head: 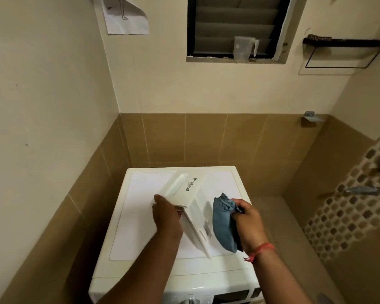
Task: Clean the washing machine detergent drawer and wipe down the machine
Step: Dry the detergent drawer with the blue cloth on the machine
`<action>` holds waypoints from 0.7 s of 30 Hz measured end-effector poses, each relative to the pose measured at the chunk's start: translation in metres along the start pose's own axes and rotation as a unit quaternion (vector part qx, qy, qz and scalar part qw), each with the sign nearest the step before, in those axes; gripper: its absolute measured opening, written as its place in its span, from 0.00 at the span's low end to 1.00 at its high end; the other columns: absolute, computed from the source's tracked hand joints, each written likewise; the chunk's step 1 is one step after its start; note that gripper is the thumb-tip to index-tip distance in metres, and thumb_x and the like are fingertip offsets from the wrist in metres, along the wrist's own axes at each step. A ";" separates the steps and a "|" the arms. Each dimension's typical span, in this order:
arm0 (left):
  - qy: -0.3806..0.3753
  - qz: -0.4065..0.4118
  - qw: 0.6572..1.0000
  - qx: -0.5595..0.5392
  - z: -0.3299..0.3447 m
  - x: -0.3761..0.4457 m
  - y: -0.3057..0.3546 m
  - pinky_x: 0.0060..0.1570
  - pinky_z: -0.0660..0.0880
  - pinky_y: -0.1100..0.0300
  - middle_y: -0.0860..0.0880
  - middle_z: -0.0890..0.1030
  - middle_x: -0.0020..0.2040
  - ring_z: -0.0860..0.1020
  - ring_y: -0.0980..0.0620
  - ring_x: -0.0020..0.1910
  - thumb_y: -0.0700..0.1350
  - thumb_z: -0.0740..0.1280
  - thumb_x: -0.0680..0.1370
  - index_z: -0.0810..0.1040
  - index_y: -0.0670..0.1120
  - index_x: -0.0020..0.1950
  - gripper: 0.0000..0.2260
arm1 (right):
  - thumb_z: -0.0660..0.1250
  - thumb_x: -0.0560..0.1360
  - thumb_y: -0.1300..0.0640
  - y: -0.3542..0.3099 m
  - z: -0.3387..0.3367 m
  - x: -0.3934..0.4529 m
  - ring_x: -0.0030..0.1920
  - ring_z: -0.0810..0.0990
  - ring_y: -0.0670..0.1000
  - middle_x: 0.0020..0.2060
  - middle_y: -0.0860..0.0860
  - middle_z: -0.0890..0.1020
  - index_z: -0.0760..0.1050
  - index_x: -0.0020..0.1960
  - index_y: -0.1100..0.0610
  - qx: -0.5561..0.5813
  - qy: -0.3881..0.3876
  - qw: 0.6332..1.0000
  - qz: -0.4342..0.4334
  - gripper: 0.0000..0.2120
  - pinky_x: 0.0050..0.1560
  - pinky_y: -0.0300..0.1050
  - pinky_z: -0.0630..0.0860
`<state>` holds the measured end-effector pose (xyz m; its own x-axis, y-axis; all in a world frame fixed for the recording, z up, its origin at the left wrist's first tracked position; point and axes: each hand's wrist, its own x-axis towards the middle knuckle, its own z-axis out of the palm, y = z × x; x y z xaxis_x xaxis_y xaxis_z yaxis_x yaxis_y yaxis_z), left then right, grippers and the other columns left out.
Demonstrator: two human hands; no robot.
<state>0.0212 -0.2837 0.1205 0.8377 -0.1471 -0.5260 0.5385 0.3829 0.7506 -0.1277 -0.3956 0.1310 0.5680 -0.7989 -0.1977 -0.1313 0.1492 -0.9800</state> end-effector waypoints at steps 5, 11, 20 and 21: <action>0.039 -0.090 0.990 -0.099 -0.036 0.002 -0.020 0.59 0.76 0.41 0.36 0.73 0.64 0.75 0.37 0.58 0.48 0.51 0.84 0.65 0.40 0.73 0.20 | 0.54 0.72 0.76 0.022 0.011 -0.005 0.44 0.83 0.60 0.45 0.63 0.84 0.81 0.49 0.62 0.149 -0.003 0.982 0.115 0.20 0.43 0.49 0.80; 0.063 -0.153 0.977 -0.135 -0.069 0.008 -0.041 0.48 0.78 0.43 0.38 0.71 0.56 0.73 0.40 0.45 0.44 0.58 0.81 0.67 0.40 0.70 0.18 | 0.52 0.73 0.78 0.031 0.018 -0.010 0.43 0.83 0.60 0.45 0.64 0.83 0.78 0.54 0.67 0.222 -0.015 0.954 0.201 0.20 0.40 0.46 0.80; 0.034 -0.307 0.951 0.008 -0.114 0.006 -0.058 0.37 0.80 0.37 0.36 0.75 0.49 0.77 0.35 0.48 0.59 0.59 0.81 0.71 0.36 0.56 0.24 | 0.53 0.74 0.76 0.048 0.021 -0.017 0.48 0.82 0.62 0.51 0.65 0.82 0.77 0.57 0.66 0.207 -0.045 0.950 0.230 0.19 0.40 0.47 0.80; 0.020 -0.314 0.948 0.039 -0.118 0.005 -0.059 0.39 0.81 0.37 0.36 0.76 0.46 0.79 0.34 0.47 0.63 0.57 0.81 0.73 0.35 0.56 0.29 | 0.53 0.74 0.76 0.051 0.021 -0.018 0.48 0.82 0.62 0.51 0.65 0.82 0.77 0.57 0.65 0.212 -0.047 0.948 0.231 0.19 0.40 0.47 0.80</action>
<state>-0.0168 -0.1994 0.0264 0.3457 -0.2878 -0.8931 0.9367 0.1626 0.3102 -0.1276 -0.3612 0.0847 0.6021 -0.5381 -0.5899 -0.0574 0.7077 -0.7041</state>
